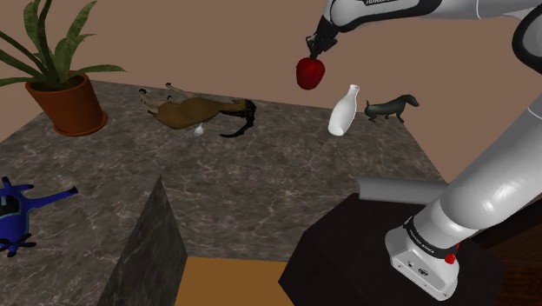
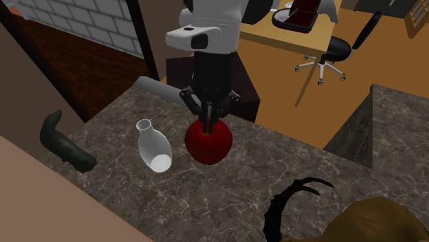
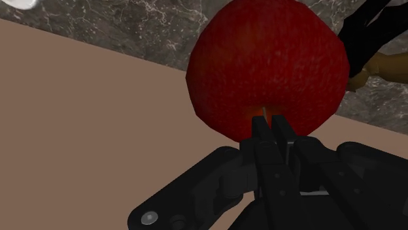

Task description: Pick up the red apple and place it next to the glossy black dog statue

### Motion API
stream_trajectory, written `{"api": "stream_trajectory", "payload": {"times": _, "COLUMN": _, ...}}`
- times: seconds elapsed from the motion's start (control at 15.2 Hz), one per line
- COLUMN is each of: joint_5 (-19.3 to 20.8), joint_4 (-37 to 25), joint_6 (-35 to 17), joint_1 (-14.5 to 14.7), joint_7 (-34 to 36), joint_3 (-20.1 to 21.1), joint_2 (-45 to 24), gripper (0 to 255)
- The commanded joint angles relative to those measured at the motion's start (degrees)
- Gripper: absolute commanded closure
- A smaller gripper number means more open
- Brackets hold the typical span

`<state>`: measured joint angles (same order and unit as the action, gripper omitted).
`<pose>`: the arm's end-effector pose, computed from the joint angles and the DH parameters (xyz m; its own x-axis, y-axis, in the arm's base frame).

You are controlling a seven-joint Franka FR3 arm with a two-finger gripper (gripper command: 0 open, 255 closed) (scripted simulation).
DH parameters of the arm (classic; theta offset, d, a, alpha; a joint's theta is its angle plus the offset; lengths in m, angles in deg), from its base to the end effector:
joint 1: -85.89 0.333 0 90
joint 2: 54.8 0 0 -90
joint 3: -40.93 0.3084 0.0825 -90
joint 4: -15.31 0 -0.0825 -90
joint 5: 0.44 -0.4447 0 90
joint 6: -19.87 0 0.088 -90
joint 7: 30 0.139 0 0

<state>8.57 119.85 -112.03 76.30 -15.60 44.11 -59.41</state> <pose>0.6841 -0.0846 0.4722 0.8813 -0.2462 0.4033 -0.2877 -0.9567 0.0447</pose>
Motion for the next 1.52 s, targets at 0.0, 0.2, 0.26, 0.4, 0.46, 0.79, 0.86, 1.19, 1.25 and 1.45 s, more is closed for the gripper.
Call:
{"api": "stream_trajectory", "payload": {"times": 0.0, "joint_5": -0.2, "joint_4": -1.3, "joint_6": 1.5, "joint_1": 0.0, "joint_7": -0.3, "joint_3": 0.0, "joint_2": 0.2, "gripper": 255}}
{"api": "stream_trajectory", "payload": {"times": 0.2, "joint_5": -0.5, "joint_4": -3.3, "joint_6": 3.7, "joint_1": 0.0, "joint_7": -0.7, "joint_3": 0.1, "joint_2": 0.4, "gripper": 255}}
{"api": "stream_trajectory", "payload": {"times": 0.26, "joint_5": -0.6, "joint_4": -4.0, "joint_6": 4.4, "joint_1": 0.0, "joint_7": -0.8, "joint_3": 0.1, "joint_2": 0.5, "gripper": 255}}
{"api": "stream_trajectory", "payload": {"times": 0.4, "joint_5": -0.7, "joint_4": -4.9, "joint_6": 5.4, "joint_1": 0.0, "joint_7": -1.0, "joint_3": 0.1, "joint_2": 0.6, "gripper": 255}}
{"api": "stream_trajectory", "payload": {"times": 0.46, "joint_5": -1.2, "joint_4": -3.1, "joint_6": 4.8, "joint_1": -0.6, "joint_7": -2.2, "joint_3": -0.4, "joint_2": 1.9, "gripper": 255}}
{"api": "stream_trajectory", "payload": {"times": 0.79, "joint_5": -4.1, "joint_4": 4.3, "joint_6": 2.8, "joint_1": -3.5, "joint_7": -9.1, "joint_3": -3.2, "joint_2": 8.0, "gripper": 255}}
{"api": "stream_trajectory", "payload": {"times": 0.86, "joint_5": -4.7, "joint_4": 5.6, "joint_6": 2.6, "joint_1": -4.1, "joint_7": -10.5, "joint_3": -3.8, "joint_2": 9.0, "gripper": 255}}
{"api": "stream_trajectory", "payload": {"times": 1.19, "joint_5": -7.0, "joint_4": 10.8, "joint_6": 1.7, "joint_1": -6.5, "joint_7": -17.8, "joint_3": -7.5, "joint_2": 13.7, "gripper": 255}}
{"api": "stream_trajectory", "payload": {"times": 1.25, "joint_5": -7.5, "joint_4": 11.6, "joint_6": 1.6, "joint_1": -6.9, "joint_7": -19.2, "joint_3": -8.3, "joint_2": 14.4, "gripper": 255}}
{"api": "stream_trajectory", "payload": {"times": 1.45, "joint_5": -8.6, "joint_4": 13.7, "joint_6": 1.6, "joint_1": -8.2, "joint_7": -23.7, "joint_3": -10.9, "joint_2": 16.5, "gripper": 255}}
